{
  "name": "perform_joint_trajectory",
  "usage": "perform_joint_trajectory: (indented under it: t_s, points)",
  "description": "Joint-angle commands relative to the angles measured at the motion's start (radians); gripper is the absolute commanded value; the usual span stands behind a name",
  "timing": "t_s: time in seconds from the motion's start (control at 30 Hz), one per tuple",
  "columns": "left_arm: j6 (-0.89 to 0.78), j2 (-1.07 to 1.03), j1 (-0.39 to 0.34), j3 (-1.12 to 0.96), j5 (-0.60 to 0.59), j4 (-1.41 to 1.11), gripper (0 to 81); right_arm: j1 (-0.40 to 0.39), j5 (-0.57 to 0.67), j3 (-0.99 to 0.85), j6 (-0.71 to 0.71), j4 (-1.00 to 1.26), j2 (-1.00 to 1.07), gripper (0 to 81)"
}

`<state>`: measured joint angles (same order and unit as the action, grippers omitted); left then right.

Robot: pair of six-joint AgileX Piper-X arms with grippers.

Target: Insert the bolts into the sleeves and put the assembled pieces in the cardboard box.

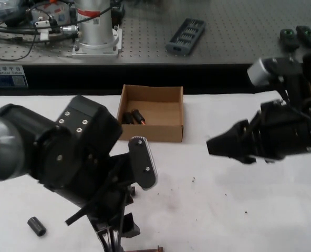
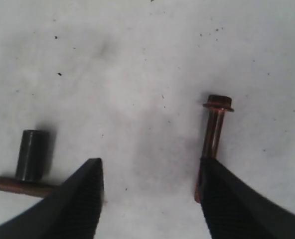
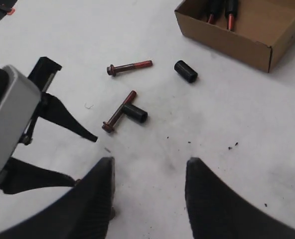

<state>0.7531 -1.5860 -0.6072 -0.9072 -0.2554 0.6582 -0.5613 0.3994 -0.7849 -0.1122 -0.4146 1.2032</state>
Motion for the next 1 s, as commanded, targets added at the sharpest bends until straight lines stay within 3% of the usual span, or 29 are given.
perform_joint_trajectory:
  t_s: [0.0, 0.17, 0.5, 0.97]
  points:
    - [0.054, -0.004, -0.007, -0.012, 0.005, 0.013, 42.3, 0.006, 0.019, 0.001, -0.003, 0.018, -0.019, 34.6]
    - [0.168, -0.031, -0.033, -0.012, 0.007, 0.047, 42.3, 0.006, 0.019, 0.017, -0.003, 0.013, -0.055, 34.6]
    - [0.173, -0.084, -0.125, -0.012, 0.022, 0.042, 42.3, 0.006, 0.019, 0.017, 0.000, 0.017, -0.059, 34.6]
    - [0.109, -0.116, -0.134, -0.024, 0.072, -0.049, 42.2, 0.006, 0.021, 0.017, 0.000, -0.049, -0.059, 34.6]
